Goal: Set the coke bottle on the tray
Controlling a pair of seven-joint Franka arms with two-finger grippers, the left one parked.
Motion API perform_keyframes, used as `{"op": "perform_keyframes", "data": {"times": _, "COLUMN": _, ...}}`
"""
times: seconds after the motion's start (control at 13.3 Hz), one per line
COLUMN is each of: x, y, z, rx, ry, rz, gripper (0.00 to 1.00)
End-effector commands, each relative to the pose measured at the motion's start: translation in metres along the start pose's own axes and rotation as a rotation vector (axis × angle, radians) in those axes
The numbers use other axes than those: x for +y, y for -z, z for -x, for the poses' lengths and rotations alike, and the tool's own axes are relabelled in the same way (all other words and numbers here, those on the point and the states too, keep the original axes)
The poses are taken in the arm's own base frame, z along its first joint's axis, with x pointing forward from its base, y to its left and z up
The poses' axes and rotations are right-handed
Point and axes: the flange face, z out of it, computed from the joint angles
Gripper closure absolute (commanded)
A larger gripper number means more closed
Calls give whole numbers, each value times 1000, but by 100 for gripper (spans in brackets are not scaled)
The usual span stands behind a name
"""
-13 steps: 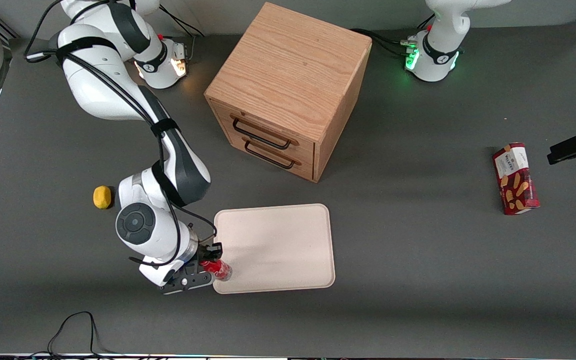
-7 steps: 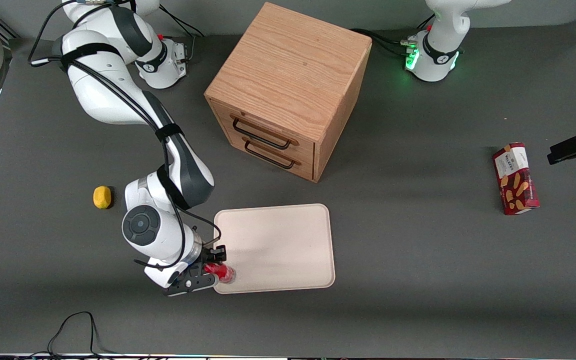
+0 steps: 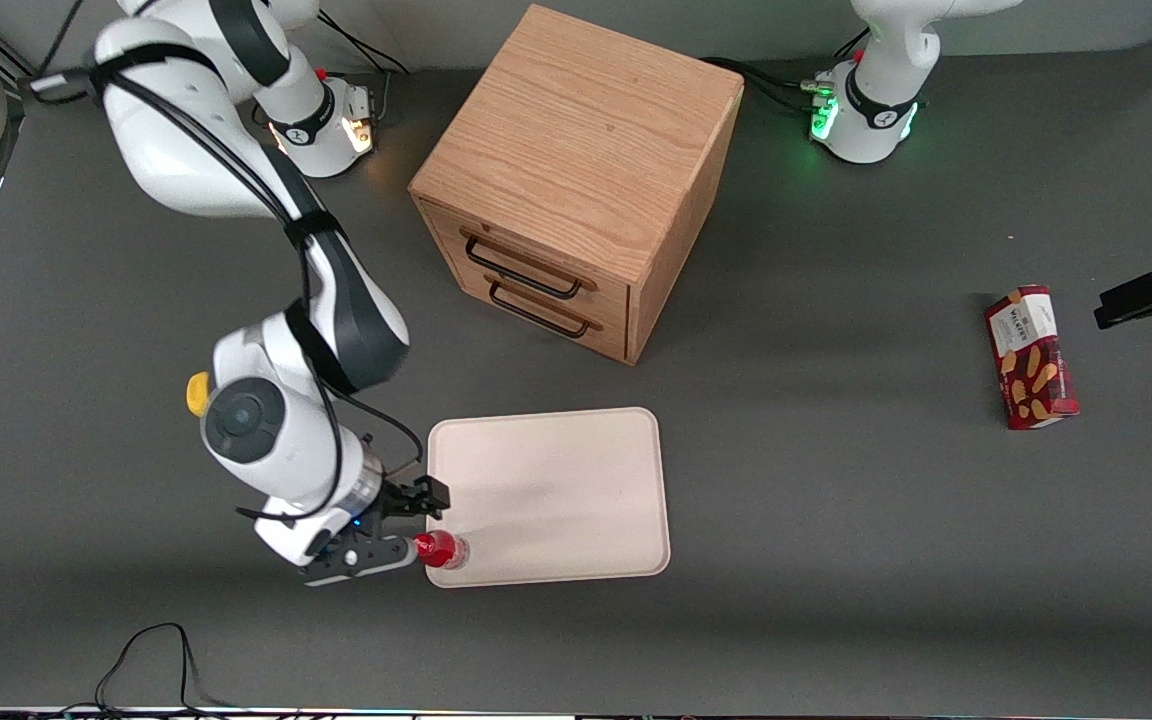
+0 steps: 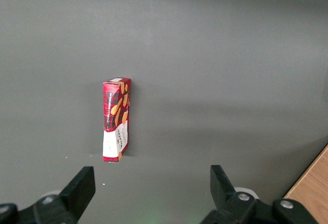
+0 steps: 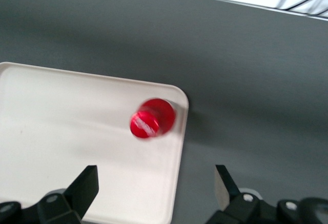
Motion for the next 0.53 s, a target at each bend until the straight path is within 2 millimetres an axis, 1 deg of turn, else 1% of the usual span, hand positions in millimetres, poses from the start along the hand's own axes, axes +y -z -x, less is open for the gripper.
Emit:
{"op": "perform_keyframes", "data": {"times": 0.0, "x": 57, "y": 81, "z": 76, "rx": -43, "ry": -120, "rz": -16, "gripper": 0}}
{"op": "perform_keyframes", "data": {"times": 0.08, "x": 82, "y": 100, "z": 106, "rx": -54, "ry": -172, "rz": -23, "gripper": 0}}
{"op": "perform_keyframes", "data": {"times": 0.23, "x": 119, "y": 138, "z": 170, "rx": -53, "ry": -225, "rz": -14, "gripper": 0}}
{"op": "perform_keyframes", "data": {"times": 0.3, "x": 132, "y": 156, "z": 198, "rx": -48, "ry": -240, "rz": -17, "gripper": 0}}
{"op": "perform_keyframes", "data": {"times": 0.38, "x": 140, "y": 171, "z": 222, "rx": -65, "ry": -253, "rz": -19, "gripper": 0}}
{"op": "perform_keyframes", "data": {"times": 0.45, "x": 154, "y": 188, "z": 237, "rx": -96, "ry": -262, "rz": -22, "gripper": 0}}
